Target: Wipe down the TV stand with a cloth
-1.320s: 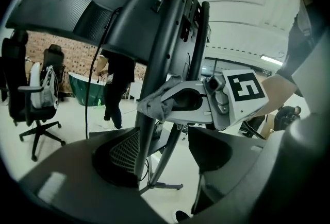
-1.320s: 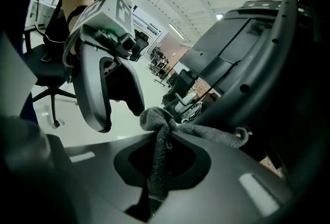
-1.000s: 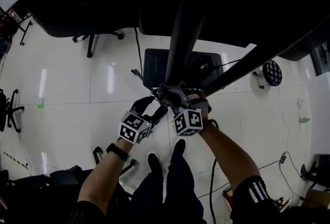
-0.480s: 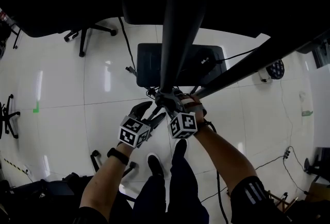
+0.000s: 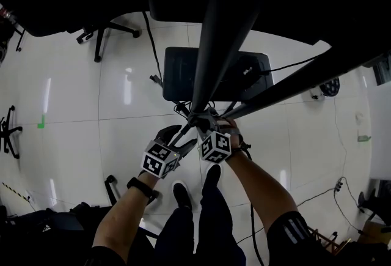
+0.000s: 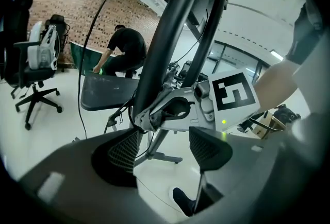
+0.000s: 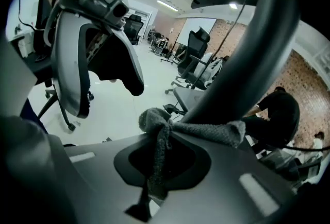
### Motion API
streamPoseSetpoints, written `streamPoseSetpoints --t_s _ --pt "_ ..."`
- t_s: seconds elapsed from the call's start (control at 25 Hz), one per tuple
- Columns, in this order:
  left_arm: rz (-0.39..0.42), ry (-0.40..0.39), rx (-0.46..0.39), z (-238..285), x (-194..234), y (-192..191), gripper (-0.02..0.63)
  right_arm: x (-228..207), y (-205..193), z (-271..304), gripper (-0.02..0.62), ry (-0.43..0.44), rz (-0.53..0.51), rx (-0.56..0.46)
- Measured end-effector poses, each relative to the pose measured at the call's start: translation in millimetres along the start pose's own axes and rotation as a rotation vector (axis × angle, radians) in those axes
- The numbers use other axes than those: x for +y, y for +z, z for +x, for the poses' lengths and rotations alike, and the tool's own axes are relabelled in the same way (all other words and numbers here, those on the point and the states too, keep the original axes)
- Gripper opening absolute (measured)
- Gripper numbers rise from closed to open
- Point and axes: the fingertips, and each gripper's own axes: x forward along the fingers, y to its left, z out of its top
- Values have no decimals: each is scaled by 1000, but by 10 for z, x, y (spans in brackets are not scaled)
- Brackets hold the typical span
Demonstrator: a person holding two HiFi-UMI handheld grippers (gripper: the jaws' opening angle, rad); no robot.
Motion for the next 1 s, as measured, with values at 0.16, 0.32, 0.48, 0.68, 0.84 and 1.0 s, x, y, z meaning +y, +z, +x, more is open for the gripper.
streamPoseSetpoints --t_s 0.16,0.32,0.48,0.68,0.84,1.0 --pt "4 -17 -4 -70 -111 55 330 -36 161 -257 20 9 154 -85" --pt "31 -35 -23 -237 -329 207 331 -123 439 -741 20 -18 212 -161" --pt "103 -35 -67 -502 -573 559 331 -277 814 -1315 20 -70 188 -233" --pt "156 -7 -131 -936 -829 967 331 -527 1226 -1921 20 -144 204 -279" --pt "175 -5 -178 -1276 -1045 1318 331 -768 1604 -2445 20 -207 203 -329" --pt "215 -8 -230 -1615 -1323 1676 331 -923 1919 -3005 20 -262 182 -362"
